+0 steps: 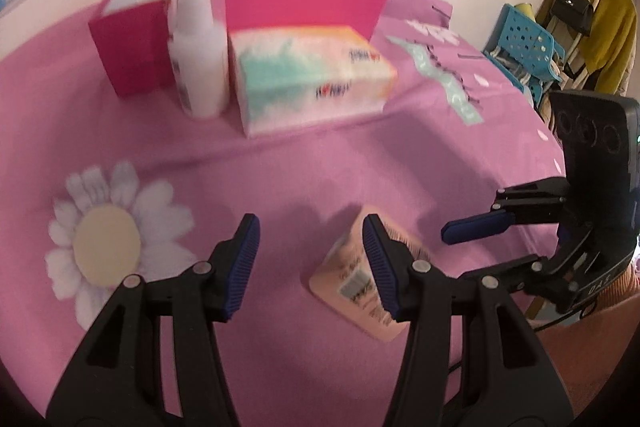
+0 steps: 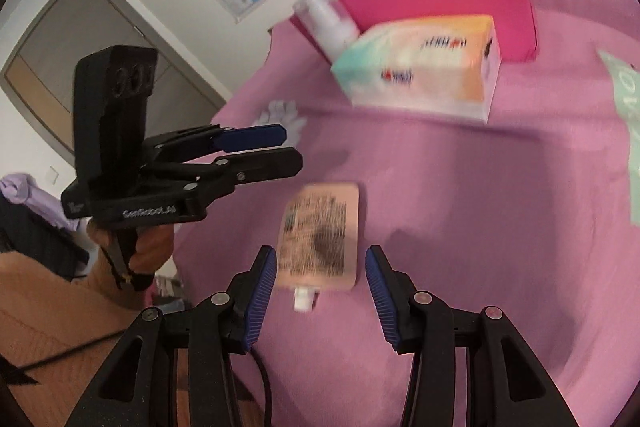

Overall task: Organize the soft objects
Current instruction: 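Move the left tool down to the peach spouted sachet, then close the left tool on the peach sachet and lift it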

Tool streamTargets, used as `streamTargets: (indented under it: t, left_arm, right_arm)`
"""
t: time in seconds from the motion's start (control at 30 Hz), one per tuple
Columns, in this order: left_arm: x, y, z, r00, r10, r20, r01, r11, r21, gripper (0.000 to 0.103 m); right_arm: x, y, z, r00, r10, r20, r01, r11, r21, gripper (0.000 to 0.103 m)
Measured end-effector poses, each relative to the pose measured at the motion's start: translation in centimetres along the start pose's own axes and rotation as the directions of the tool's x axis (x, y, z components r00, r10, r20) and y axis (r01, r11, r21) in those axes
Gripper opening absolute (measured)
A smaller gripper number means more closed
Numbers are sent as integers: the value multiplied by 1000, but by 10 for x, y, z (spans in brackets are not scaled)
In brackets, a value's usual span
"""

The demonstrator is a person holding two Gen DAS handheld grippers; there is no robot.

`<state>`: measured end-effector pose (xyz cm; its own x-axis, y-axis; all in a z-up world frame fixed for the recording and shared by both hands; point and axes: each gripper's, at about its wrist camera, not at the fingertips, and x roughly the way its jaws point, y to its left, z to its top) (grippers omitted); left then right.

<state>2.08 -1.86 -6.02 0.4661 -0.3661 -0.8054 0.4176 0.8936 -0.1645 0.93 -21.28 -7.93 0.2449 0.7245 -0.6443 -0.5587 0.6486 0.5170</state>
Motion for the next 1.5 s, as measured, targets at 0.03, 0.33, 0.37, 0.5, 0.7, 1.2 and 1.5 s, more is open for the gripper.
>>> streamTargets:
  t: [0.03,0.33,0.37,0.5,0.7,1.2,1.5]
  left_arm:
    - [1,0,-3,1000,-4,-8,4,1000,3,55]
    - [6,-3,-13,997,-67,-44,68,998,18,50]
    - [6,-4,-13,996,-81,-46,81,996,20,44]
    - [5,-7,-12,996,-82,-45,84,996,31,42]
    - [5,-9,-16,993,-106,-58,107,994,19,41]
    - [5,-9,-11,993,-105,-49,108,993,56,31]
    - [4,-5,-15,992,-116,-54,117,993,16,31]
  right_arm:
    - [1,0,-2,1000,0,-5,0,1000,3,47]
    - [11,6,-15,999,27,-39,-26,999,40,47]
    - [12,6,-14,999,35,-35,-33,998,47,47]
    - [17,0,-10,998,62,-5,-62,994,92,44]
    - [16,-9,0,997,64,44,-69,989,132,36]
    - [15,-2,-20,996,93,-13,-89,980,177,36]
    - [20,-8,-4,996,40,76,-53,982,182,36]
